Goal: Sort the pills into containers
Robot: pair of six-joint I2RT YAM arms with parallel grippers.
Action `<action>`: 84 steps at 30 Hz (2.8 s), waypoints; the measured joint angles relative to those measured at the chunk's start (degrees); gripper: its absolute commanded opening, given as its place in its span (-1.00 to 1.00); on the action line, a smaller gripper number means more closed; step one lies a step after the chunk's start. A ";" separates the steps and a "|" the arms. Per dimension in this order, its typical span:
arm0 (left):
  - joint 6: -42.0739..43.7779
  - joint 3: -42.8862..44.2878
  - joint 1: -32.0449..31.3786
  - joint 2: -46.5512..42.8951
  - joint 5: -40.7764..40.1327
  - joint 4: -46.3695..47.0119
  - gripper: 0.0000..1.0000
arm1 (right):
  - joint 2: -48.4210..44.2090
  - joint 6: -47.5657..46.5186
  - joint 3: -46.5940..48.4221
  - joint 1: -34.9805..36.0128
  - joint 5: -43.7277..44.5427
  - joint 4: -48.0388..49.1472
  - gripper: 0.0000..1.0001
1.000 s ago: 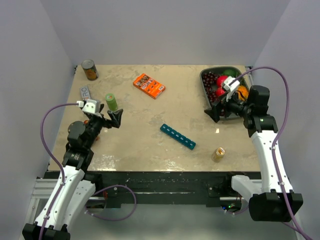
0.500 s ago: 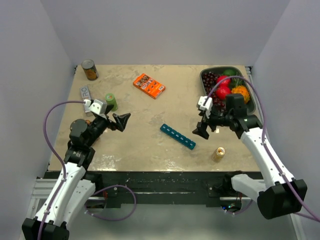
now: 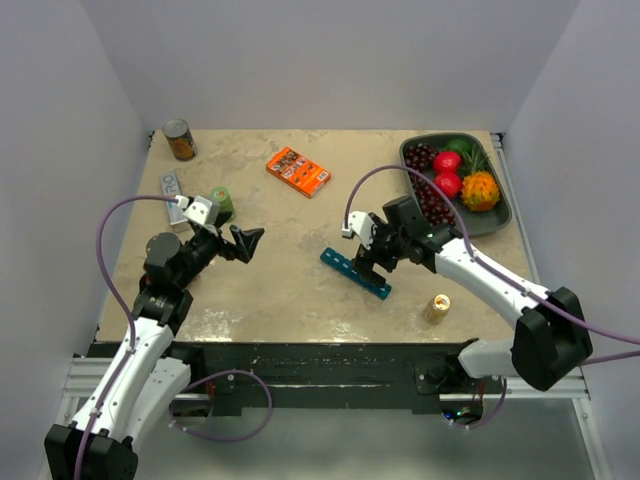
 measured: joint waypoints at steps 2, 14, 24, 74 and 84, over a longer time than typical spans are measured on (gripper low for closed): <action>0.02 0.00 0.00 0.02 0.00 -0.02 0.99 | 2.03 1.25 0.00 0.63 1.73 1.11 0.98; 0.02 0.00 0.00 0.24 0.00 -0.04 0.99 | 12.02 6.10 -0.39 4.55 7.21 4.66 0.88; 0.02 0.00 0.00 0.24 0.02 -0.04 0.99 | 15.96 7.45 -0.37 5.22 9.70 5.03 0.52; -35.87 -14.71 -3.91 10.86 15.82 11.17 0.99 | 10.43 -3.15 7.02 6.43 -11.67 -6.38 -0.69; -43.95 -15.43 -13.22 19.45 14.27 23.45 0.86 | 10.45 -3.69 6.91 6.43 -13.18 -6.21 -0.69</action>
